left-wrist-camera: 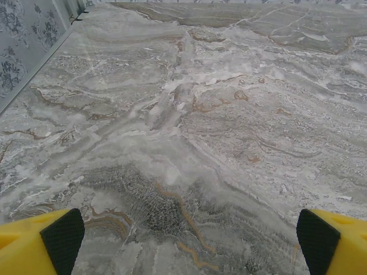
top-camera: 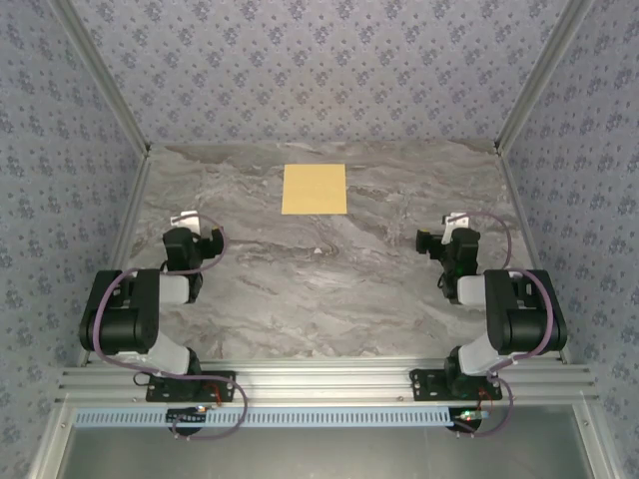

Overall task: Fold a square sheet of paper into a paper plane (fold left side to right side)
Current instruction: Move the square sheet of paper to the center of the table.

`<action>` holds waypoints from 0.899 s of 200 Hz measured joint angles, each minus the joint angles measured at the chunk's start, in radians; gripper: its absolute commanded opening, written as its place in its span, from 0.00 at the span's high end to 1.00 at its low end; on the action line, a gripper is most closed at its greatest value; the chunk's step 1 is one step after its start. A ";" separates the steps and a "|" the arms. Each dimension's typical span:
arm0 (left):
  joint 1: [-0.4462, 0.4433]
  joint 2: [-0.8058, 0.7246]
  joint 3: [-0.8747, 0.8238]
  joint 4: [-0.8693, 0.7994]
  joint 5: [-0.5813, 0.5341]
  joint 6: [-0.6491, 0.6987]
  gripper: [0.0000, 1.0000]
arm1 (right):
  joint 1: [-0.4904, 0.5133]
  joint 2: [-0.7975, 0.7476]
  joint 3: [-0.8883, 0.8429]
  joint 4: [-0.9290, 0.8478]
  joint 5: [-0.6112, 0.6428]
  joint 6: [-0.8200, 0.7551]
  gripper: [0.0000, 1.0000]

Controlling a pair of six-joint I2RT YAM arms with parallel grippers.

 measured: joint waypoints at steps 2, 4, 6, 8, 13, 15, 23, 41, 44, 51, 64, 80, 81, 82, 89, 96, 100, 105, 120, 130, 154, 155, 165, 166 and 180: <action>0.000 0.000 0.000 0.000 0.000 0.000 0.02 | 0.000 0.000 0.000 0.000 0.000 0.000 0.00; 0.000 0.000 0.000 0.000 0.000 0.000 0.02 | 0.000 0.000 0.000 0.000 0.000 0.000 0.00; 0.000 0.000 0.000 0.000 0.000 0.000 0.02 | 0.000 0.000 0.000 0.000 0.000 0.000 0.00; 0.000 0.000 0.000 0.000 0.000 0.000 0.02 | 0.000 0.000 0.000 0.000 0.000 0.000 0.00; 0.000 0.000 0.000 0.000 0.001 0.000 0.02 | 0.000 0.000 0.000 0.000 0.000 0.000 0.00; 0.000 0.000 0.000 0.000 0.001 0.000 0.02 | 0.000 0.000 0.000 0.000 0.000 0.000 0.00; 0.000 0.000 0.000 0.000 0.004 0.000 0.02 | 0.000 0.000 0.000 0.000 0.000 0.000 0.00; 0.000 0.000 0.000 0.000 0.008 0.000 0.02 | 0.000 0.000 0.000 0.000 0.000 0.000 0.00; 0.000 0.000 0.000 0.000 0.008 0.000 0.02 | 0.000 0.000 0.000 0.000 0.000 0.000 0.00; 0.000 0.000 0.000 0.000 0.011 0.000 0.02 | 0.000 0.000 0.000 0.000 0.000 0.000 0.00; 0.000 0.000 0.000 0.000 0.012 0.000 0.02 | 0.000 0.000 0.000 0.000 0.000 0.000 0.00; 0.000 0.000 0.000 0.000 0.012 0.000 0.02 | 0.000 0.000 0.000 0.000 0.000 0.000 0.00; 0.000 0.000 0.000 0.000 0.012 0.000 0.02 | 0.000 0.000 0.000 0.000 0.000 0.000 0.00; 0.000 0.000 0.000 0.000 0.012 0.000 0.02 | 0.000 0.000 0.000 0.000 0.000 0.000 0.00; 0.000 0.000 0.000 0.000 0.012 0.000 0.02 | 0.000 0.000 0.000 0.000 0.000 0.000 0.00; 0.000 0.000 0.000 0.000 0.012 0.000 0.02 | 0.000 0.000 0.000 0.000 0.000 0.000 0.00; 0.000 0.000 0.000 0.000 0.012 0.000 0.02 | 0.000 0.000 0.000 0.000 0.000 0.000 0.00; 0.000 0.000 0.000 0.000 0.012 0.000 0.02 | 0.000 0.000 0.000 0.000 0.000 0.000 0.00; 0.000 0.000 0.000 0.000 0.014 0.000 0.02 | -0.002 0.000 0.000 0.000 -0.002 0.000 0.00; 0.000 0.000 0.000 0.000 0.014 0.000 0.02 | -0.006 0.000 0.000 0.000 -0.006 0.000 0.00; 0.000 0.000 0.000 0.000 0.014 0.000 0.02 | -0.008 0.000 0.000 0.000 -0.011 0.000 0.00; 0.000 0.000 0.000 0.000 0.014 0.000 0.02 | -0.008 0.000 0.000 0.000 -0.011 0.000 0.00; 0.000 0.000 0.000 0.000 0.014 0.000 0.02 | -0.008 0.000 0.000 0.000 -0.014 0.000 0.00; 0.000 0.000 0.000 0.000 0.014 0.000 0.02 | -0.008 0.000 0.000 0.000 -0.015 0.000 0.00; 0.000 0.000 0.001 -0.002 0.016 0.002 0.02 | -0.010 0.000 0.000 0.000 -0.021 0.000 0.00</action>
